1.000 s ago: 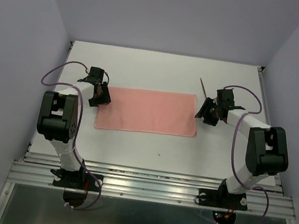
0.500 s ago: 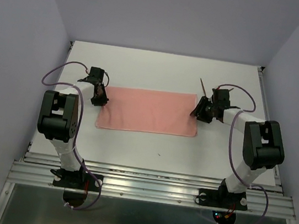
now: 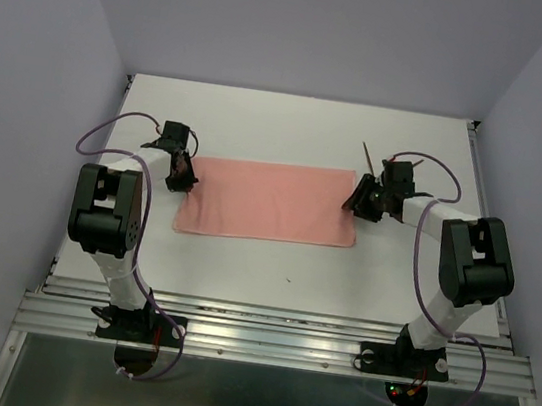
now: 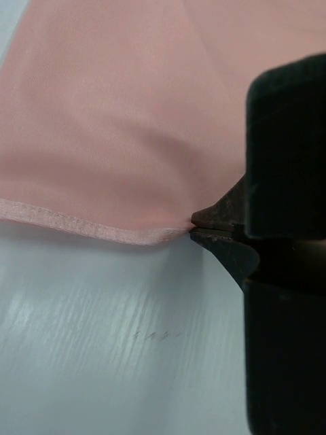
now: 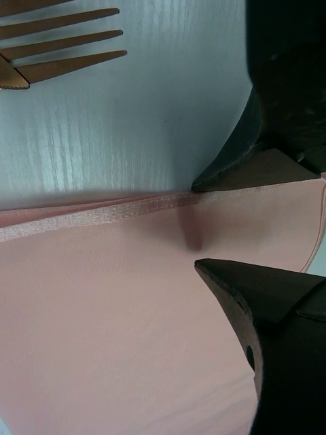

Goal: Fold the napkin into a case and place the utensils inside
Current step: Pick up the rectangle-folded napkin at the center of the board, then fold the rectangle-folded napkin at the center of the board.

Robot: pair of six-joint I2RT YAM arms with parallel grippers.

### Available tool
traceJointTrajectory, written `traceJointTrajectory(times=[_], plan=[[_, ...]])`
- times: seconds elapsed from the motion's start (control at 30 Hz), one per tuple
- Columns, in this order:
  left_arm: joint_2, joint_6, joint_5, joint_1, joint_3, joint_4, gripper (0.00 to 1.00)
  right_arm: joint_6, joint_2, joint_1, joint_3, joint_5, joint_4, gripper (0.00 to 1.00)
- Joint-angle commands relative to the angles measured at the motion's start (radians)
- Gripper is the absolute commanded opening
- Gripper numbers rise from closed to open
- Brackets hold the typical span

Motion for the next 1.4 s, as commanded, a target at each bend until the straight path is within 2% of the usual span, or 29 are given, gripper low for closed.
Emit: traceJointTrajectory(times=[0.0,0.17,0.4,0.53,0.57,0.6,0.7,0.87,1.07,1.2,1.37], plan=[[-0.06,0.001,0.022,-0.02,0.015,-0.127,0.0,0.009,0.032,0.017,-0.008,0.007,-0.039,0.5],[-0.141,0.012,0.035,-0.039,0.083,-0.187,0.0,0.053,0.028,0.039,-0.023,0.01,-0.011,0.47],[-0.209,0.009,0.073,-0.076,0.161,-0.236,0.0,0.095,0.029,0.068,-0.045,0.033,0.016,0.36],[-0.227,0.007,0.104,-0.099,0.196,-0.255,0.0,0.096,0.028,0.068,-0.046,0.045,0.013,0.36],[-0.227,0.006,0.105,-0.105,0.202,-0.258,0.0,0.095,0.028,0.068,-0.046,0.047,0.01,0.38],[-0.229,0.007,0.104,-0.111,0.209,-0.259,0.0,0.093,0.022,0.068,-0.045,0.053,0.007,0.45],[-0.23,0.006,0.104,-0.132,0.229,-0.265,0.0,0.084,-0.006,0.068,-0.042,0.099,-0.016,0.49],[-0.217,0.007,0.107,-0.165,0.252,-0.267,0.0,0.084,-0.064,0.068,-0.046,0.198,-0.054,0.49],[-0.214,0.006,0.11,-0.189,0.267,-0.268,0.0,0.086,-0.092,0.068,-0.045,0.238,-0.069,0.45],[-0.212,0.01,0.113,-0.197,0.285,-0.275,0.0,0.081,-0.064,0.068,-0.036,0.229,-0.068,0.41],[-0.2,0.004,0.125,-0.223,0.319,-0.278,0.0,0.072,-0.024,0.068,-0.02,0.182,-0.043,0.26]])
